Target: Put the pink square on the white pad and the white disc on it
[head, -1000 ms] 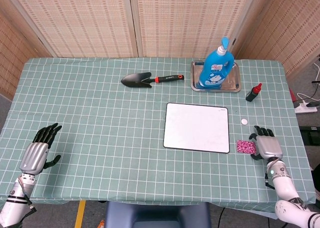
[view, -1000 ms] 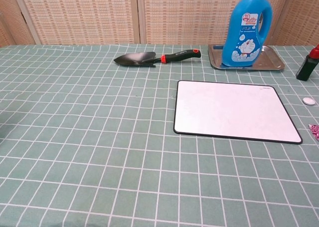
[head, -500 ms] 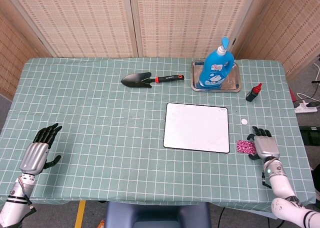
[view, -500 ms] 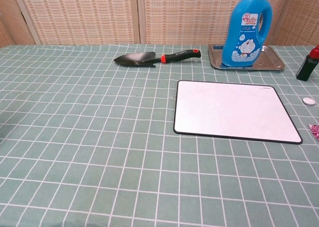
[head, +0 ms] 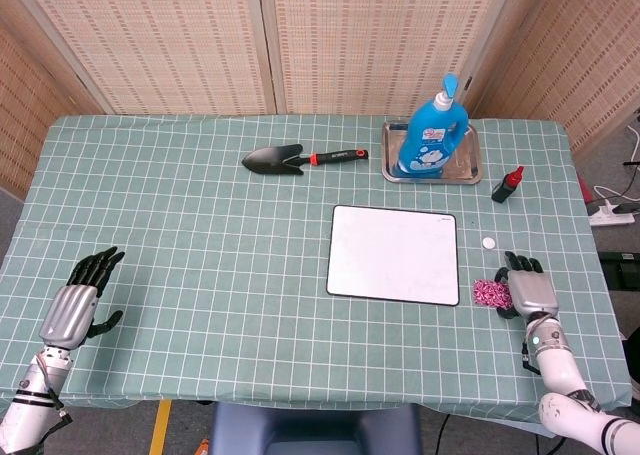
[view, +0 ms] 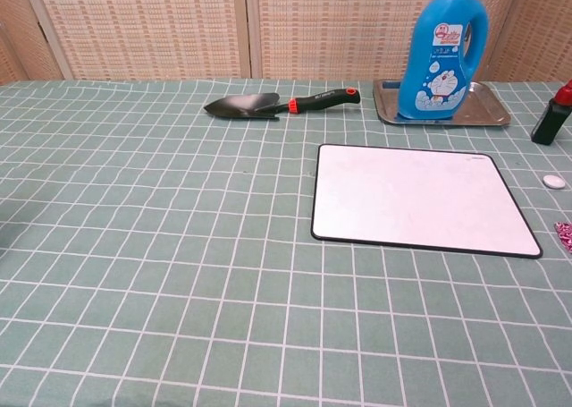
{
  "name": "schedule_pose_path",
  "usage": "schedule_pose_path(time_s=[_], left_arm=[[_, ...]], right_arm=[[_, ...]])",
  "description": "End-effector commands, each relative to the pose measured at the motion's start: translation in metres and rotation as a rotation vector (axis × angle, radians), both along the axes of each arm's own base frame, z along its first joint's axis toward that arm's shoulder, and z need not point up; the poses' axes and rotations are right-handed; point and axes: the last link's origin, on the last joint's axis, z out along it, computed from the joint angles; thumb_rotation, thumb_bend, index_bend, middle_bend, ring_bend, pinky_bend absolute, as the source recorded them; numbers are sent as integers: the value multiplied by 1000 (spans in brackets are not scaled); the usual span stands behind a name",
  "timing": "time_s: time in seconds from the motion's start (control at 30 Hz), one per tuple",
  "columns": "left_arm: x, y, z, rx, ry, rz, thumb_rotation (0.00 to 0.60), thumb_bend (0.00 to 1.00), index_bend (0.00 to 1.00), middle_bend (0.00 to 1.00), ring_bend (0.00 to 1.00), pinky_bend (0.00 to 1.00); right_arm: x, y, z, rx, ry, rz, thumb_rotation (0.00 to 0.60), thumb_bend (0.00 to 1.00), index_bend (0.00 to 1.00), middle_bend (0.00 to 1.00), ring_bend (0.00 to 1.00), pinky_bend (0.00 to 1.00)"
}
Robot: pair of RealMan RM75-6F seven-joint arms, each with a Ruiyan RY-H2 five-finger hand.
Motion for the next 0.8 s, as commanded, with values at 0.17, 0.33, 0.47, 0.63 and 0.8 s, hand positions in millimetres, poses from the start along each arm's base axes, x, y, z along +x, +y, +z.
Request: schedule_pose_path(time_s=[0.17,0.33,0.47,0.63,0.8], left_arm=[[0,0,0,0,-1,0,600,234,0,0,0,0],[-1,1,0,-4,-2,4,600,233,0,0,0,0],[-1,1,1,-1,-5,2,600,234,0,0,0,0],[0,0,1,-1,1,-2,600,234,0,0,0,0],[1,-1,3,8,2,-9,600,234,0,0,0,0]], right_arm=[[1,0,1,-8,-4,1,600,227,435,0,0,0],[6,-2,9,-42,-29,20,600,227,453,0,0,0],[18,-6,18,-60,-63,58,600,227,454,0,0,0],[47,-26,28,-85,-121,119,600,227,461,0,0,0],[93,-57,25,-76,-154,197,600,227,466,0,0,0]])
